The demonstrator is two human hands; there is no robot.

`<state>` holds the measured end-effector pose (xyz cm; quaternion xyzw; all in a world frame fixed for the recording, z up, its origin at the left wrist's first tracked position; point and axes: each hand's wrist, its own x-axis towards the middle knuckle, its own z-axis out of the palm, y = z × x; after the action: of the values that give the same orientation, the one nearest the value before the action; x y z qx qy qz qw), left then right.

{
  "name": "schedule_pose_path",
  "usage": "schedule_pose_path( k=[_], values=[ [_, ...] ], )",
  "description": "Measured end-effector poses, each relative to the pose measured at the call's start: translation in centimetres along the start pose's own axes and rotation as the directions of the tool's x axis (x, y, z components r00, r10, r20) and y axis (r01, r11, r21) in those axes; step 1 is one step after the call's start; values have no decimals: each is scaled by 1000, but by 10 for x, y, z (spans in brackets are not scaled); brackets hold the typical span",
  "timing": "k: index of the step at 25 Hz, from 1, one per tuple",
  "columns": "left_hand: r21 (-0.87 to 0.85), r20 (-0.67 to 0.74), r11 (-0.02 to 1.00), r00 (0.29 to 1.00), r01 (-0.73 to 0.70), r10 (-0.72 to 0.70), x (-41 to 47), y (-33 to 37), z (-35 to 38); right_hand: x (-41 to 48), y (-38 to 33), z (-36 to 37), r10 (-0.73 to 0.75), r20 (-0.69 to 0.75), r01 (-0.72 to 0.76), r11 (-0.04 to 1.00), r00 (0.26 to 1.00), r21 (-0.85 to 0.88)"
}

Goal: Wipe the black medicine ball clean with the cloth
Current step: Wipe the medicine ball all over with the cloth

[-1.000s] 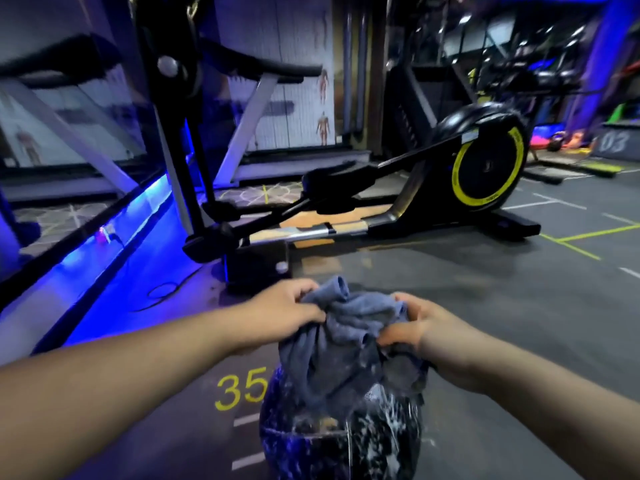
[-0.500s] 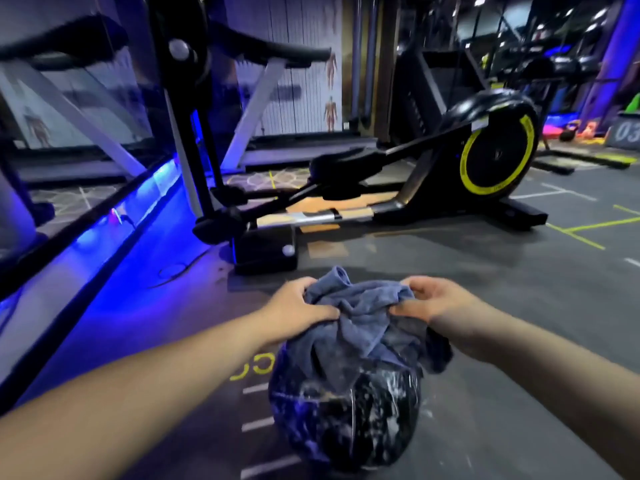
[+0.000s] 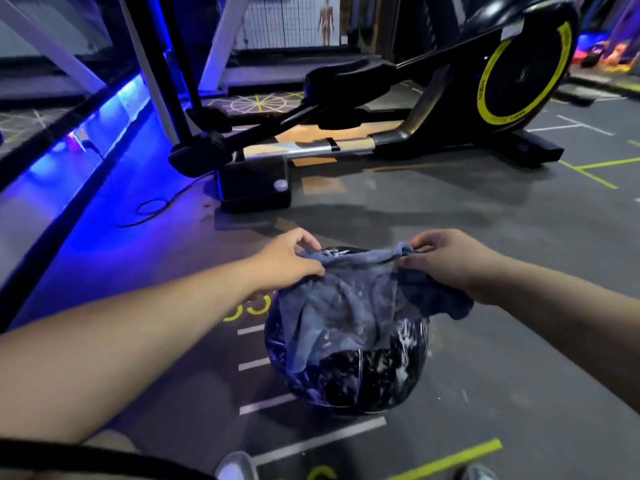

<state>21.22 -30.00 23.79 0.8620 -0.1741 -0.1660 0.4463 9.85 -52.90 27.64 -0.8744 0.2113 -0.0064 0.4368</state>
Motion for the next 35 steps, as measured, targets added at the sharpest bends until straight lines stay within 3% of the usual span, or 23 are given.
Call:
schedule_pose_path(
  k=[3,7,9,11,14,17,20,22,26,28,30,31,33,35],
  values=[
    [139,-77,986,992,-93,104,12,-12,7,24,17,6,-37,18,41,937,999,-346],
    [483,-5,843,962,-237,273,19,-36,8,41,29,6,-99,78,125,734,992,-667],
    [558,-10,787,947,-262,322,17,-39,10,41,23,9,-204,83,206,713,976,-670],
    [540,56,804,964,-250,262,12,-36,14,31,11,23,-277,80,264,729,958,-632],
    [527,151,840,987,-129,56,6,-36,18,9,15,70,-88,223,222,678,971,-700],
    [565,104,806,985,-174,140,1,-36,23,-6,38,96,-9,261,193,697,965,-691],
    [506,175,756,908,-415,381,-10,-34,31,12,54,84,-98,249,230,782,963,-579],
    [406,281,756,857,-513,431,-12,-33,34,27,58,69,-165,243,268,828,956,-492],
    [316,178,867,922,-384,344,5,-42,24,33,62,45,-462,177,490,757,869,-432],
    [342,215,910,963,-232,165,13,-52,16,37,68,42,-407,120,411,772,906,-485],
    [397,332,900,942,-182,44,19,-61,13,39,73,48,-99,21,92,800,995,-593],
    [441,359,880,933,-176,6,21,-64,13,37,71,52,59,15,-40,825,998,-563],
    [490,338,849,941,-198,24,23,-63,16,32,61,56,178,52,-137,887,983,-441],
    [515,303,817,947,-258,108,23,-56,22,21,50,60,145,30,-131,950,989,-284]
  ],
)
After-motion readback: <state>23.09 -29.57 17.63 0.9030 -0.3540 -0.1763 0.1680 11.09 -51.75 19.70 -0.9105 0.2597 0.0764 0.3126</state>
